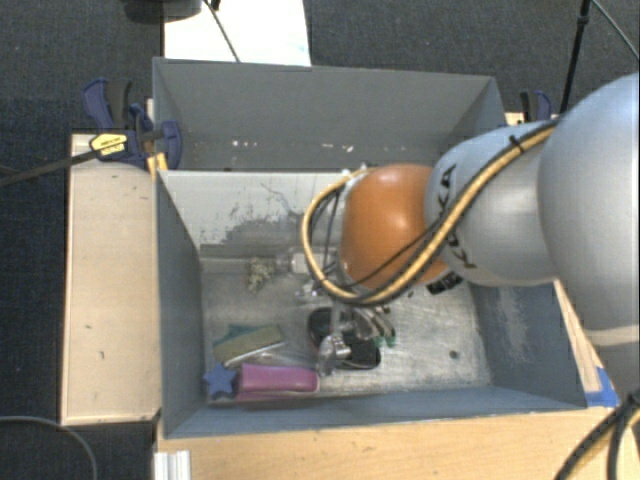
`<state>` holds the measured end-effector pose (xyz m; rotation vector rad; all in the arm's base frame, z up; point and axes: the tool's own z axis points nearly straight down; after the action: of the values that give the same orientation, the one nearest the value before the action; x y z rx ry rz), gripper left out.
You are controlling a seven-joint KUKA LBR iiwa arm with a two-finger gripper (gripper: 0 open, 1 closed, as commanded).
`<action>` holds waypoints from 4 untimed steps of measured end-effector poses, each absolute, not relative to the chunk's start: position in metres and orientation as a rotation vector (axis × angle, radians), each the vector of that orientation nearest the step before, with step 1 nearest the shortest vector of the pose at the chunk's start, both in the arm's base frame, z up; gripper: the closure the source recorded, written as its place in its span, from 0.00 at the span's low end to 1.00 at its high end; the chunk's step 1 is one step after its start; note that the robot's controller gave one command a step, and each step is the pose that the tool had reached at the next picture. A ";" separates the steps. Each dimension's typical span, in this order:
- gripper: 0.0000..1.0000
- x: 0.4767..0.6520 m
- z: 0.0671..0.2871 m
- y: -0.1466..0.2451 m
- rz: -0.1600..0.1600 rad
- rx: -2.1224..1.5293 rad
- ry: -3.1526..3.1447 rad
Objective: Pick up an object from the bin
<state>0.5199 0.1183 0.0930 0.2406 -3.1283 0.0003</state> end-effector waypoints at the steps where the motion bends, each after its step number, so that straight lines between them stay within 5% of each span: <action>1: 0.00 0.520 0.073 0.097 -0.009 0.145 -3.142; 3: 0.00 0.536 0.074 0.038 -0.010 0.148 -3.151; 4: 0.00 0.523 0.074 -0.004 -0.004 0.129 -3.151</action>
Offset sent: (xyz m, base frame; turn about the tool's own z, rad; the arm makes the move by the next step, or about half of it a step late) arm -0.0016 -0.0242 -0.0230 0.0603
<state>0.5228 -0.0040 0.0737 0.1289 -3.1509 -0.0041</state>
